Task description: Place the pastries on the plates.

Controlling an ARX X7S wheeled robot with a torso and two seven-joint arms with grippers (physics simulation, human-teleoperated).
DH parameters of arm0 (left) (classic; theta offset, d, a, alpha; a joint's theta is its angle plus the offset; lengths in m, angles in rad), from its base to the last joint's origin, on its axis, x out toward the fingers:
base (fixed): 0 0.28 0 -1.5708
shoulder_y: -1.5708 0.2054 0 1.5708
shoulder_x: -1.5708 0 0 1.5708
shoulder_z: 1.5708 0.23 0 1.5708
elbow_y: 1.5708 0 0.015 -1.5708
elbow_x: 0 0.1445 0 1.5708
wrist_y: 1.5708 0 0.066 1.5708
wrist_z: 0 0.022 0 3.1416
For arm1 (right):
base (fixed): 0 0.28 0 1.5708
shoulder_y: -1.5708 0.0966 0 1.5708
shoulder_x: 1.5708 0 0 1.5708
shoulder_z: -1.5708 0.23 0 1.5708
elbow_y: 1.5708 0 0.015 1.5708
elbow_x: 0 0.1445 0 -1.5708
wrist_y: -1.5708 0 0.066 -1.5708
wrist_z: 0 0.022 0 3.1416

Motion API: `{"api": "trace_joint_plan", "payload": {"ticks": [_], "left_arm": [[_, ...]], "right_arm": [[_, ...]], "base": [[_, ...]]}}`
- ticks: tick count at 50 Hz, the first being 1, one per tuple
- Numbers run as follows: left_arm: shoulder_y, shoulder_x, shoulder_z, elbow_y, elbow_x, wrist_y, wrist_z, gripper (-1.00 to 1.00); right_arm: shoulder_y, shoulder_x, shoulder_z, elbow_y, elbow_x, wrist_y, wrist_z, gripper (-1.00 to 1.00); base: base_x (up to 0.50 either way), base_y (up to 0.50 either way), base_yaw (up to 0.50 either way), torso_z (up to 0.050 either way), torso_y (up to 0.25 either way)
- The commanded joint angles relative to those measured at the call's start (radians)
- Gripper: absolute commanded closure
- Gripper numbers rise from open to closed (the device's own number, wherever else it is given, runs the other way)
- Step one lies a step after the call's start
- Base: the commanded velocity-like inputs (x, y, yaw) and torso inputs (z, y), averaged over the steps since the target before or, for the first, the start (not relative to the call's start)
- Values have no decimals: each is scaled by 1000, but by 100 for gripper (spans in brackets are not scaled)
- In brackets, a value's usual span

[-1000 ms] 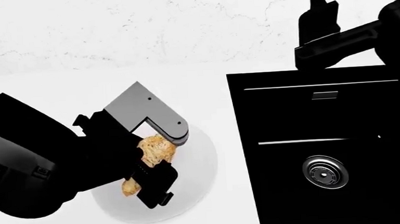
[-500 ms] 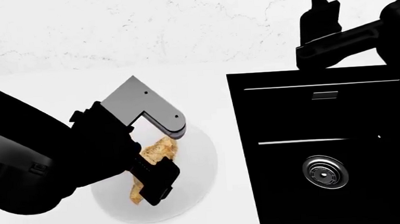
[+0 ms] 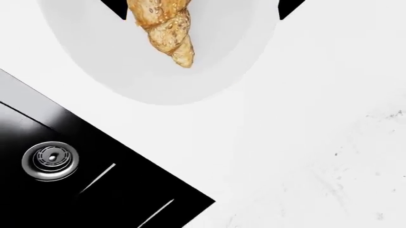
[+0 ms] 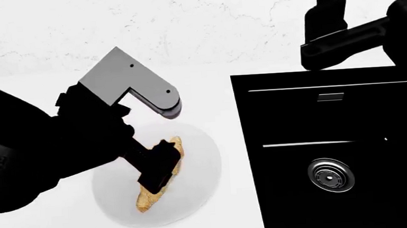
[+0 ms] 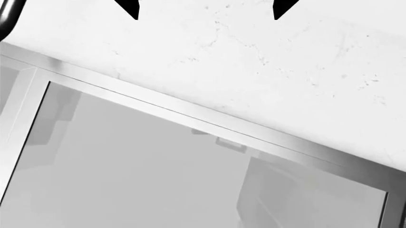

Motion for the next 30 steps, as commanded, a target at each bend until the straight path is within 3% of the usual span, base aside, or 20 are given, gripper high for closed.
{"api": "trace_joint_plan", "payload": {"ticks": [1, 19, 30], "left_arm": [[-65, -27, -46, 14, -53, 17, -4, -100], [-171, -153, -145, 8, -79, 106, -96, -100], [-241, -203, -152, 24, -120, 75, -163, -100]], "right_arm": [[7, -5, 2, 5, 0, 4, -3, -100], [26, -14, 14, -14, 31, -4, 15, -100], [40, 6, 52, -49, 34, -37, 34, -100]], "base": [[0, 0, 0, 0, 0], [0, 0, 0, 0, 0], [0, 0, 0, 0, 0]]}}
